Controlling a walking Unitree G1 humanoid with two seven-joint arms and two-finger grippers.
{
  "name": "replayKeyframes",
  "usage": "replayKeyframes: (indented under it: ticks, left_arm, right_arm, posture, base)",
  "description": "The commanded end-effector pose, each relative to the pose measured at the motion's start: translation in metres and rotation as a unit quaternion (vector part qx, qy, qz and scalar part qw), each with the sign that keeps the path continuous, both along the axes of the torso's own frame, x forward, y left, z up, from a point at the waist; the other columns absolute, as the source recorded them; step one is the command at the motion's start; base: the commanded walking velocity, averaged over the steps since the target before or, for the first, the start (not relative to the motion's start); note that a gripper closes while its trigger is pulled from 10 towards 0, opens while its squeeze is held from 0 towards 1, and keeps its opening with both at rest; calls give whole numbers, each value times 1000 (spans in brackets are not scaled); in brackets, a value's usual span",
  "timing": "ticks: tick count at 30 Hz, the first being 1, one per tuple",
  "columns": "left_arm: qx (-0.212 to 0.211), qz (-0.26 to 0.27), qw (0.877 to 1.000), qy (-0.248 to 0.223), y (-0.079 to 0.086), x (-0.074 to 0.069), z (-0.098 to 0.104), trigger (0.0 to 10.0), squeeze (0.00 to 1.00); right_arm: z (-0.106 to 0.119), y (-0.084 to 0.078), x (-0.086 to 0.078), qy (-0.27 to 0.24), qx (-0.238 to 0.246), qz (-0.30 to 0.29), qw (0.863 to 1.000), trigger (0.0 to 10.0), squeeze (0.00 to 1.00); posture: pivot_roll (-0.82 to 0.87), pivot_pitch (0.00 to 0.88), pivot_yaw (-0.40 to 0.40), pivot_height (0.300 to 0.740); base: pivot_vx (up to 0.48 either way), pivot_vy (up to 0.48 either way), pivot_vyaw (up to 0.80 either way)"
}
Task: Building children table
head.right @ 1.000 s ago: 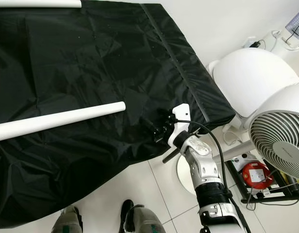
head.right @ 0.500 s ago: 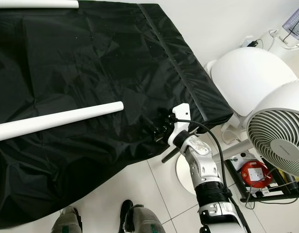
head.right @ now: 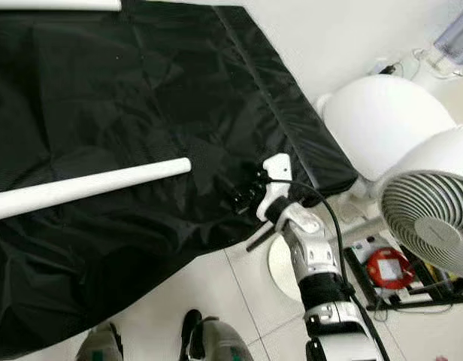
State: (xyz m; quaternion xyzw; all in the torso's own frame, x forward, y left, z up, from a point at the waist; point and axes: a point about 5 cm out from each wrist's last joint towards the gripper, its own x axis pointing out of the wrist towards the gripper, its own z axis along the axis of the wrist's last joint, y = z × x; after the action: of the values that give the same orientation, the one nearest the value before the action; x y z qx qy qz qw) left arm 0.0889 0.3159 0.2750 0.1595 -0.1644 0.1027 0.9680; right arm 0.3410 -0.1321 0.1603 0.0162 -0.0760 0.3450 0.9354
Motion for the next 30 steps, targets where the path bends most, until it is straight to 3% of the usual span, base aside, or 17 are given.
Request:
replayKeyframes:
  ticks: [1, 10, 15, 17, 21, 23, 25, 30]
  left_arm:
    - [67, -155, 985, 43, -21, -8, 2, 10000, 0]
    - [109, -137, 984, 19, -24, -19, 22, 10000, 0]
    - [119, -169, 977, -56, -35, -13, 43, 10000, 0]
    - [119, -169, 977, -56, -35, -13, 43, 10000, 0]
    - [129, -160, 974, -96, -33, -8, 58, 10000, 0]
    - [110, -169, 973, -112, -30, 8, 60, 10000, 0]
    - [102, -207, 967, -107, -37, 18, 55, 10000, 0]
    - [90, -237, 960, -117, -42, 20, 55, 10000, 0]
  right_arm:
    - [-5, -4, 0, 8, -5, -1, 1000, 10000, 0]
    - [0, 0, 6, 4, -10, 10, 1000, 10000, 0]
    - [0, 5, 9, 3, -4, 17, 1000, 10000, 0]
    - [0, 5, 9, 3, -4, 17, 1000, 10000, 0]
    - [0, 4, 10, 2, -4, 18, 1000, 10000, 0]
    - [2, 8, 12, -10, 4, 10, 1000, 10000, 0]
    - [3, 11, 13, -16, 9, 8, 1000, 10000, 0]
    - [2, 14, 14, -16, 10, 8, 1000, 10000, 0]
  posture:
    - [262, 244, -241, 740]
    - [276, 250, -263, 740]
    - [283, 245, -266, 740]
    - [283, 245, -266, 740]
    - [285, 243, -267, 740]
    - [303, 229, -253, 740]
    - [309, 220, -238, 740]
    - [324, 208, -232, 740]
  base:
    - [0, 0, 0]
    - [0, 0, 0]
    - [0, 0, 0]
    - [0, 0, 0]
    - [0, 0, 0]
    - [0, 0, 0]
    - [0, 0, 0]
    - [0, 0, 0]
